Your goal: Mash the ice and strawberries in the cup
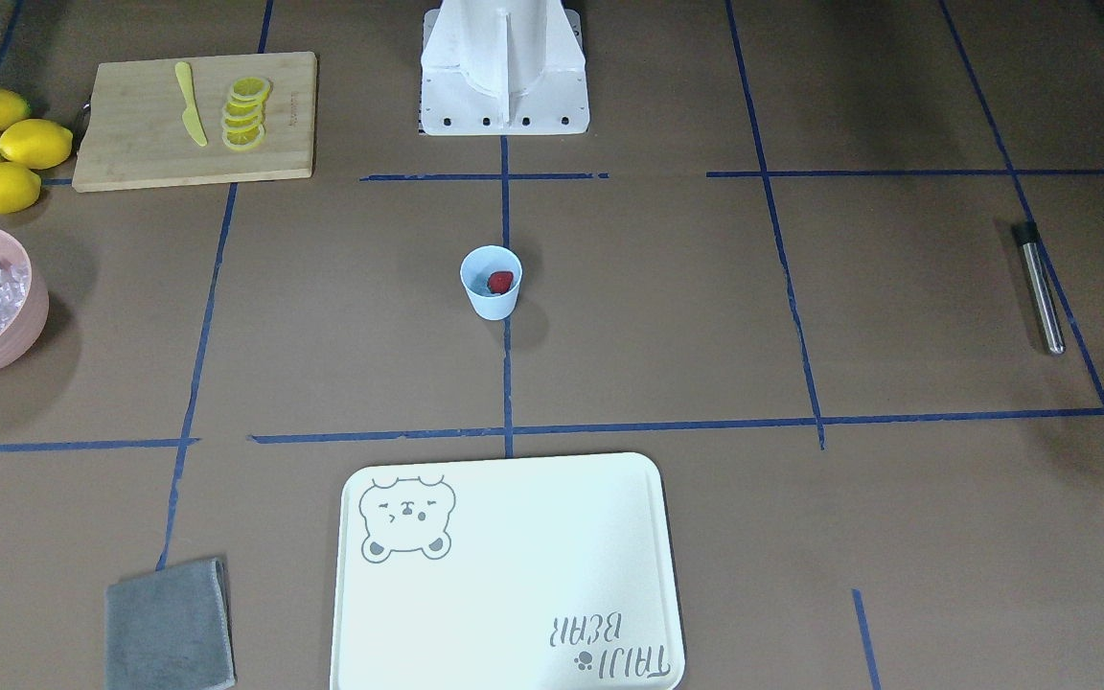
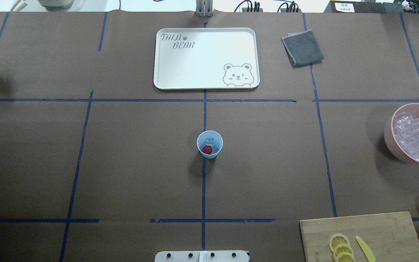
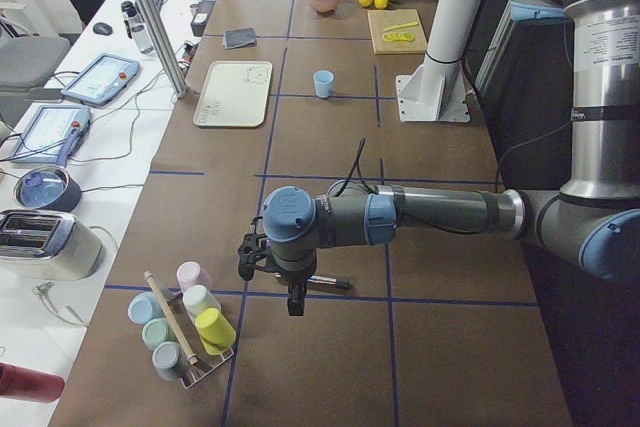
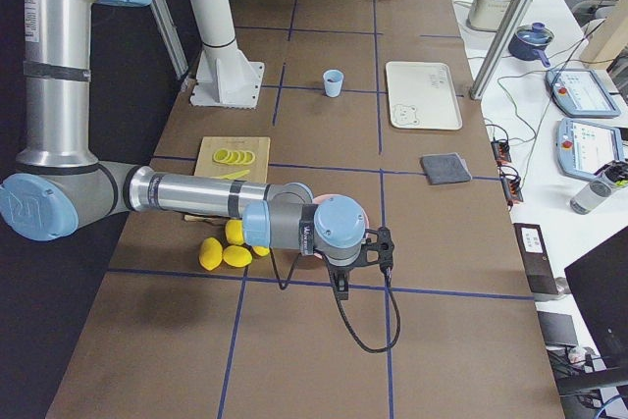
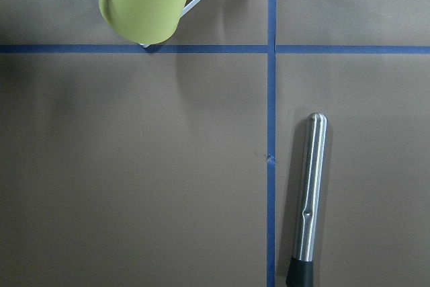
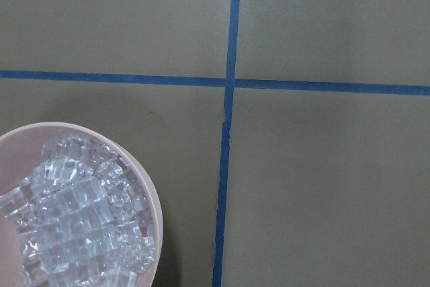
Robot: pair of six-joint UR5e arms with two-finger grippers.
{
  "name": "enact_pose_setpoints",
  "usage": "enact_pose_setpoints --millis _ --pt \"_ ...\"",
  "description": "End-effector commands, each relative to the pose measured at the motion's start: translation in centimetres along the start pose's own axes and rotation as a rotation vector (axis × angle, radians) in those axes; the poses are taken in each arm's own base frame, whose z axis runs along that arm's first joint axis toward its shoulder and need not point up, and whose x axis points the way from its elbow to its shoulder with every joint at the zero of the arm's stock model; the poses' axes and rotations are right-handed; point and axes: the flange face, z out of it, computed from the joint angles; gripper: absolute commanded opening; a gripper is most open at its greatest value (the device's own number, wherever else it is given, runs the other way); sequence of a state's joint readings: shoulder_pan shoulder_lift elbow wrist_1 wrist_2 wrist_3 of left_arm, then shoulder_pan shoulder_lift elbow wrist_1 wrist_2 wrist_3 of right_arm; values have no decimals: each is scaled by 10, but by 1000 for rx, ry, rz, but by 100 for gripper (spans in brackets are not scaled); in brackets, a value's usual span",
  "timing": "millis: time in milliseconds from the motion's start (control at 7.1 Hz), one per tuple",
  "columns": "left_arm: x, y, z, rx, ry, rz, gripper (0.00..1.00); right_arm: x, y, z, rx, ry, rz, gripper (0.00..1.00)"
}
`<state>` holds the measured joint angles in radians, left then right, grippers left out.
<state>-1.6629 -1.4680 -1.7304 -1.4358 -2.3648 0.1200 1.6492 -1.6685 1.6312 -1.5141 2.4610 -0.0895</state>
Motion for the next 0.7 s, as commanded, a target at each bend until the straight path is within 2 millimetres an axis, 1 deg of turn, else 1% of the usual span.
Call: enact_pose_setpoints --millis 0,564 --pt "-1 0 0 -1 -8 3 100 -2 -4 -2 5 1 -6 100" --pt "0 -1 -1 2 -9 6 100 -5 -8 -5 11 3 -8 100"
